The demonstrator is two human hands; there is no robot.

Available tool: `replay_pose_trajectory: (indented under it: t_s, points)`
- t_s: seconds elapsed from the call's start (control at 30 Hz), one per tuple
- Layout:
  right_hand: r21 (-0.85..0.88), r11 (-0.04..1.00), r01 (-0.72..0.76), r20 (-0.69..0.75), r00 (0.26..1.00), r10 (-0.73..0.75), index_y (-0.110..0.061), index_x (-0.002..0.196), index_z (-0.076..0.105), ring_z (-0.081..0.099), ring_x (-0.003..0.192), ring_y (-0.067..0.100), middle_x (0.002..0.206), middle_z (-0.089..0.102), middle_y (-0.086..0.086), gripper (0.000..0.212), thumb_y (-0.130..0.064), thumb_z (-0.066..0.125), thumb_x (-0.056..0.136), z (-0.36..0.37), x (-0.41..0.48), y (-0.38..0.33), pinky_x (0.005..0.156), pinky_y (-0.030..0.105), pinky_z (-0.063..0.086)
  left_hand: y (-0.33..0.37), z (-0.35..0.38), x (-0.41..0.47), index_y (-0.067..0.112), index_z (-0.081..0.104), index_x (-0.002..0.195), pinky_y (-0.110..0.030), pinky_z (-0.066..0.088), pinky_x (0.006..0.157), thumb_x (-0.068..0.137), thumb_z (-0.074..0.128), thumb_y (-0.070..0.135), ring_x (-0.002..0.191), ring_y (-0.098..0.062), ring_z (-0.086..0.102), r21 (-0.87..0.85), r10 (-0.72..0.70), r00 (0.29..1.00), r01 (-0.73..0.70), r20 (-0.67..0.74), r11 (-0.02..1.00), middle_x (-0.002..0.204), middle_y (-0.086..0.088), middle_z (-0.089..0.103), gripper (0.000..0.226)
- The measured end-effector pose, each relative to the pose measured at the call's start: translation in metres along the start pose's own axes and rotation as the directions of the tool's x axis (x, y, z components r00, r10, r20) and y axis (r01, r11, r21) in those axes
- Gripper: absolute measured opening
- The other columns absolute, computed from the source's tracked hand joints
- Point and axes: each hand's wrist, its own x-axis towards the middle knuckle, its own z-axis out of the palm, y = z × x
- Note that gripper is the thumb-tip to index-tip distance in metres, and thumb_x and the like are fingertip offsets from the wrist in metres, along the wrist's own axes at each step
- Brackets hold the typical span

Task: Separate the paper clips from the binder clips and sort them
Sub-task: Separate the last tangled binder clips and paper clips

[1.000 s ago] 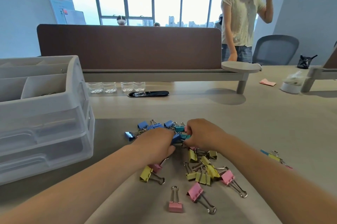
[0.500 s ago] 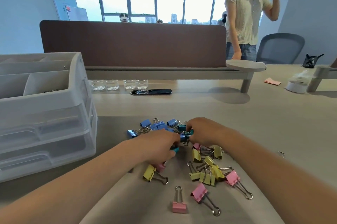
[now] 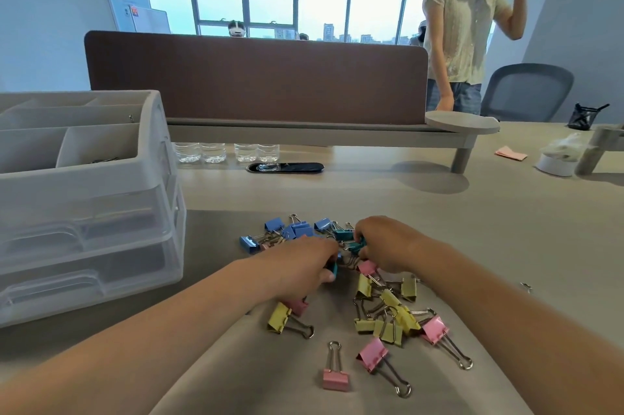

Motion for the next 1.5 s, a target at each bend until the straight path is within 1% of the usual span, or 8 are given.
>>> replay_pose_trajectory:
  t_s: [0.27,0.5,0.73,0.8,0.97,1.03,1.23,1.5]
  points:
    - [0.103,0.994,-0.023,-0.074,0.997,0.031,-0.013,0.105,0.061,0.056,0.089,0.018,0.102,0.062,0.005,0.014,-0.015,0.063,0.091,-0.006,-0.004,-0.002,0.079,0.033,0.049,0.005,-0.004,0.002,0.02,0.044,0.103,-0.026,0.033,0.057,0.101,0.048,0.032,0.072,-0.01,0.047,-0.075,-0.055,0.996,0.05,-0.077,0.996,0.09,0.0,0.051,0.013]
    - [0.156,0.988,0.002,-0.077,0.997,0.01,-0.021,0.094,0.054,0.051,0.084,0.015,0.098,0.058,0.0,0.014,-0.019,0.067,0.09,-0.01,-0.005,-0.001,0.068,0.024,0.041,0.005,-0.003,0.003,0.022,0.042,0.108,-0.028,0.04,0.063,0.101,0.047,0.033,0.072,-0.009,0.05,-0.1,-0.08,0.993,0.072,-0.081,0.992,0.085,0.004,0.052,0.014]
    - [0.116,0.993,0.019,-0.013,1.0,-0.018,-0.015,0.121,0.061,0.051,0.089,0.013,0.109,0.059,0.0,0.029,-0.023,0.064,0.094,-0.01,-0.003,-0.007,0.072,0.021,0.038,0.007,-0.003,0.004,0.019,0.048,0.119,-0.026,0.038,0.063,0.101,0.046,0.032,0.076,-0.01,0.051,-0.074,-0.092,0.991,0.085,-0.093,0.994,0.094,0.003,0.055,0.022]
    - [0.104,0.994,0.02,0.029,0.999,-0.023,-0.012,0.12,0.064,0.052,0.082,0.013,0.1,0.06,0.0,0.03,-0.026,0.065,0.093,-0.011,0.0,-0.01,0.064,0.02,0.036,0.004,-0.004,0.003,0.019,0.048,0.116,-0.027,0.039,0.063,0.101,0.046,0.033,0.074,-0.01,0.05,-0.057,-0.092,0.992,0.087,-0.088,0.995,0.092,0.003,0.055,0.02]
    - [0.007,1.0,0.011,0.134,0.991,-0.012,-0.009,0.117,0.066,0.054,0.08,0.017,0.099,0.065,0.006,0.031,-0.025,0.068,0.09,-0.009,0.006,-0.014,0.065,0.024,0.04,0.002,-0.006,0.002,0.02,0.047,0.115,-0.033,0.047,0.07,0.101,0.046,0.034,0.079,-0.014,0.055,-0.051,-0.083,0.993,0.08,-0.079,0.996,0.096,0.0,0.059,0.019]
    - [-0.035,0.999,0.018,0.134,0.991,-0.013,-0.01,0.115,0.065,0.052,0.078,0.017,0.093,0.062,0.005,0.027,-0.021,0.068,0.09,-0.008,0.008,-0.015,0.058,0.022,0.036,0.001,-0.005,0.003,0.021,0.047,0.114,-0.034,0.049,0.073,0.1,0.046,0.034,0.081,-0.015,0.057,-0.038,-0.074,0.994,0.071,-0.08,0.997,0.095,-0.001,0.059,0.019]
    - [-0.124,0.992,0.032,0.131,0.991,-0.015,-0.01,0.11,0.065,0.053,0.077,0.016,0.098,0.066,0.008,0.021,-0.017,0.067,0.091,-0.003,0.014,-0.016,0.068,0.027,0.047,0.0,-0.004,0.003,0.022,0.045,0.108,-0.029,0.042,0.065,0.101,0.046,0.033,0.074,-0.012,0.052,-0.062,-0.059,0.996,0.055,-0.065,0.997,0.09,0.001,0.056,0.013]
    - [-0.112,0.993,0.033,0.053,0.998,-0.027,-0.01,0.105,0.061,0.052,0.077,0.018,0.094,0.061,0.009,0.011,-0.015,0.059,0.095,-0.005,0.003,-0.018,0.058,0.024,0.037,-0.003,-0.004,0.002,0.025,0.043,0.106,-0.027,0.038,0.061,0.101,0.045,0.033,0.072,-0.007,0.05,-0.092,-0.047,0.995,0.038,-0.09,0.995,0.083,0.007,0.051,0.01]
